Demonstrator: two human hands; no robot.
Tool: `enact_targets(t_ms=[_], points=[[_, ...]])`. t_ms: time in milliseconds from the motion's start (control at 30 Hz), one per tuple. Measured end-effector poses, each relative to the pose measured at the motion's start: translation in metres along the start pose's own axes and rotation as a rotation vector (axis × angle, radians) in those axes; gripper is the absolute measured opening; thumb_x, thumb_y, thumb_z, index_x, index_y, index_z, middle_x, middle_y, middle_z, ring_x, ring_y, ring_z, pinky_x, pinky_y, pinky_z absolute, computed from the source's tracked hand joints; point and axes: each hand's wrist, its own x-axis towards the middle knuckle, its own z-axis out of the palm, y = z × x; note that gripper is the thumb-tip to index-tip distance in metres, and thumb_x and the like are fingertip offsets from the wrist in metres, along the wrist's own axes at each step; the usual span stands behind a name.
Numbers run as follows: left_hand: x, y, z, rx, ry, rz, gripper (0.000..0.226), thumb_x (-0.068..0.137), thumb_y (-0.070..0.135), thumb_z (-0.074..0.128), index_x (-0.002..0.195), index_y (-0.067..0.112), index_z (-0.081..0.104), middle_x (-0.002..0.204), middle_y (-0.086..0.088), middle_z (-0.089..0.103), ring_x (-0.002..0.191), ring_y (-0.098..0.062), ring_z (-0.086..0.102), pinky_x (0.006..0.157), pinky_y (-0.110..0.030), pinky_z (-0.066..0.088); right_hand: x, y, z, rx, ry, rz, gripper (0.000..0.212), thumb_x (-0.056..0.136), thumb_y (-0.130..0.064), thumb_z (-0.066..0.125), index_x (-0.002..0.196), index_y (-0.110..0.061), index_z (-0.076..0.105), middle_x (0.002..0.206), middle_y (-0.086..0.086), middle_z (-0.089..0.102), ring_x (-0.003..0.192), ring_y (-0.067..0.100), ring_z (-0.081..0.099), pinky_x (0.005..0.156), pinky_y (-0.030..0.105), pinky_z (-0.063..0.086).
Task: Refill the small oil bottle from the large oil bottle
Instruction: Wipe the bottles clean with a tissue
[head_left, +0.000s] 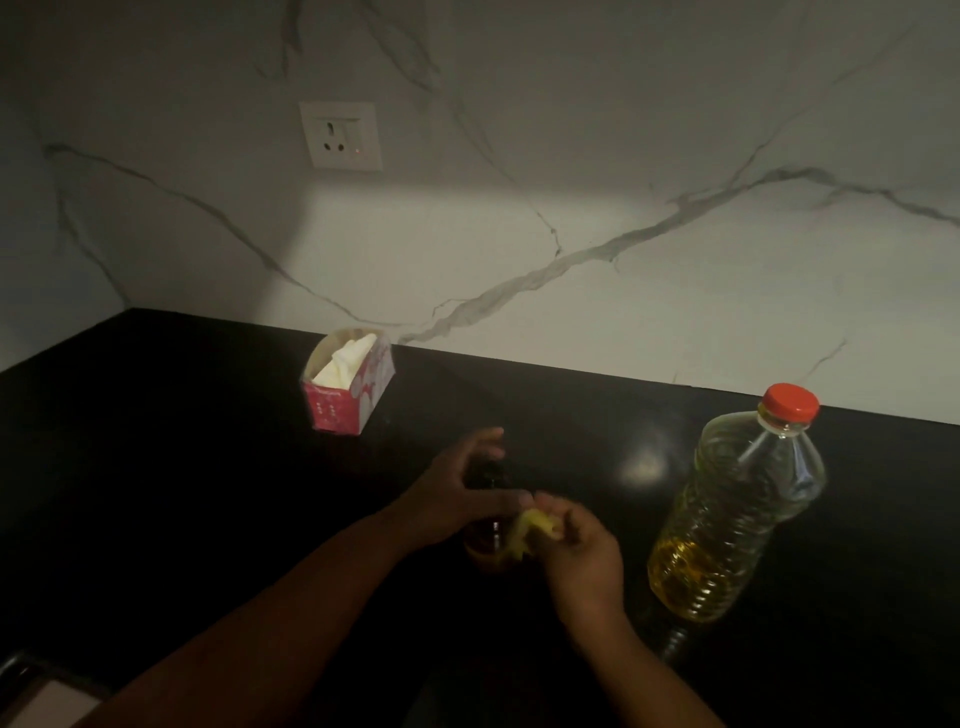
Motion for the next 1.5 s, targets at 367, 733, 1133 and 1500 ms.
enact_targets(t_ms=[367,733,1133,1500], points=[[-0.016,-0.009,0.002,0.214,0.210,0.091,0.083,0.045,0.073,0.080,0.111,0.084,0.030,0.112,0.031,0.048,0.107,0.005,0.051,0.090,-0.019,0.043,-0.014,0.019,0.003,-0.171,-0.107,0.135,0.024,0.084,0.004,0.062,0.079,-0.017,0.073,0.075,0.000,0.074,0.077,0.016,0.071,0.063,0.019,0.053],[-0.008,-0.003,-0.024,0.060,-0.168,-0.057,0.105,0.073,0.025,0.087,0.130,0.077,0.017,0.142,0.021,0.045,0.123,0.006,0.048,0.092,-0.016,0.050,-0.002,-0.023,0.004,0.009,-0.109,-0.156,0.027,0.091,0.003,0.054,0.102,-0.018,0.069,0.092,-0.005,0.074,0.085,0.007,0.070,0.071,0.020,0.056],[-0.004,-0.008,-0.017,-0.183,-0.244,-0.110,0.103,0.070,0.002,0.067,0.155,0.034,0.019,0.136,0.005,0.054,0.116,-0.012,0.063,0.089,-0.031,0.055,0.006,-0.033,0.005,0.088,-0.162,-0.028,0.030,0.087,0.008,0.054,0.095,-0.013,0.074,0.092,0.005,0.076,0.087,0.023,0.072,0.079,0.039,0.058],[-0.027,-0.015,0.002,0.036,0.146,-0.030,0.114,0.045,0.066,0.084,0.139,0.063,0.019,0.130,0.026,0.040,0.128,-0.006,0.043,0.095,-0.027,0.044,0.001,0.015,0.001,-0.184,-0.174,0.157,0.025,0.079,0.009,0.059,0.080,-0.011,0.073,0.072,0.009,0.074,0.072,0.026,0.069,0.065,0.031,0.053]])
